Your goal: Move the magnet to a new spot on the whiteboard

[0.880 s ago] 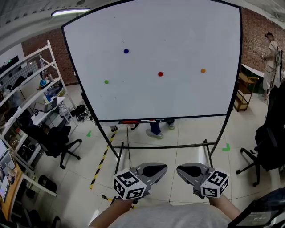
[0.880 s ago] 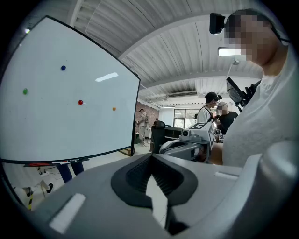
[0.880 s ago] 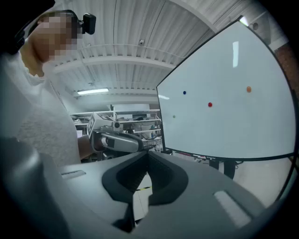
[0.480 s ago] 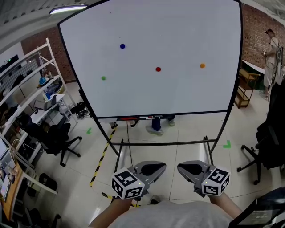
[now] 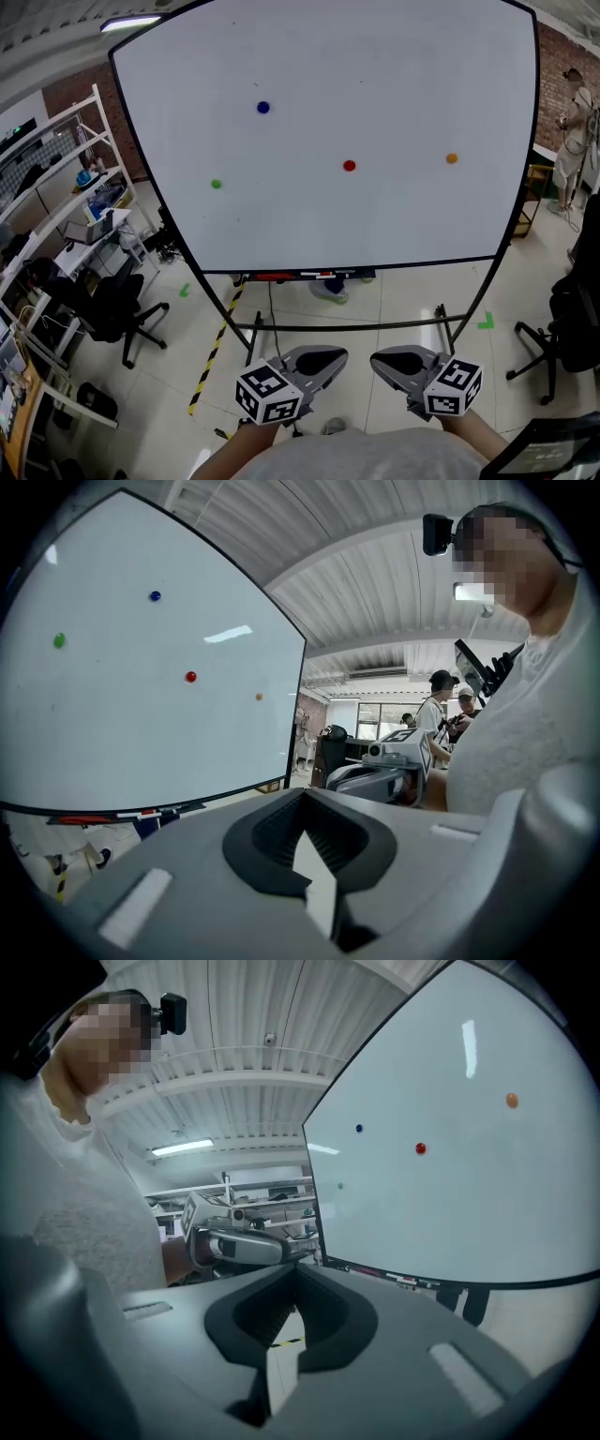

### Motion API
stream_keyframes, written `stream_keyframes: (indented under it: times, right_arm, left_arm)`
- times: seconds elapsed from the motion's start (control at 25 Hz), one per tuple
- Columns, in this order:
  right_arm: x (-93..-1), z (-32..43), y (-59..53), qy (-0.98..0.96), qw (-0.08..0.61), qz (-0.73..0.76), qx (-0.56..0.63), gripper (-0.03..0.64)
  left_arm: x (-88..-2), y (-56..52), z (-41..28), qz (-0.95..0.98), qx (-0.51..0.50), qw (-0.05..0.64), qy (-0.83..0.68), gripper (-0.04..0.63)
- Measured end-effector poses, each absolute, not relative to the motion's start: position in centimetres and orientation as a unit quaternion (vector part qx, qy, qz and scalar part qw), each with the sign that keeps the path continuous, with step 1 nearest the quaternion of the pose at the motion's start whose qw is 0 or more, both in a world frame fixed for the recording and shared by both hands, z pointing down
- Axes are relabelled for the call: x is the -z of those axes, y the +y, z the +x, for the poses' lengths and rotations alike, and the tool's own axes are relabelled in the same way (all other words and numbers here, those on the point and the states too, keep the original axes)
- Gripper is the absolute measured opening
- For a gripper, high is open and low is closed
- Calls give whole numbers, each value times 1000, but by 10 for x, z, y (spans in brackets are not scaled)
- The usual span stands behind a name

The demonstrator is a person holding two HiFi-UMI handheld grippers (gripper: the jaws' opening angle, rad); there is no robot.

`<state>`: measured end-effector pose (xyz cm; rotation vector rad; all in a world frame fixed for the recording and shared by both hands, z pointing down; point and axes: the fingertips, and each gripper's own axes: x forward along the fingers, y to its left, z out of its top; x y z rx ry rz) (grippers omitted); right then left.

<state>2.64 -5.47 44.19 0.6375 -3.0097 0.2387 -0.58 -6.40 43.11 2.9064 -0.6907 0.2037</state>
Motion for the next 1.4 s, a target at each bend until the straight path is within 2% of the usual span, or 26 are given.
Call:
stream_keyframes:
  times: [0.32, 0.6, 1.0, 1.28, 1.4]
  right_arm:
    - [-430, -19, -184, -968, 28, 237, -76, 5]
    - [-424, -18, -264, -957, 28, 283, -57, 5]
    - [-414, 24, -314, -953, 40, 297, -35, 5]
    - [-391, 30, -334, -948, 94, 295, 76, 6]
    - [-361, 25, -346, -939, 97, 296, 145, 6]
  left_arm:
    - [-419, -198, -54, 974, -75, 70, -204, -18]
    - [-411, -284, -65, 978, -72, 61, -183, -18]
    - [-408, -318, -35, 978, -72, 66, -183, -18]
    - [-408, -322, -31, 975, -73, 66, -199, -18]
    - [-407, -323, -34, 973, -76, 63, -207, -18]
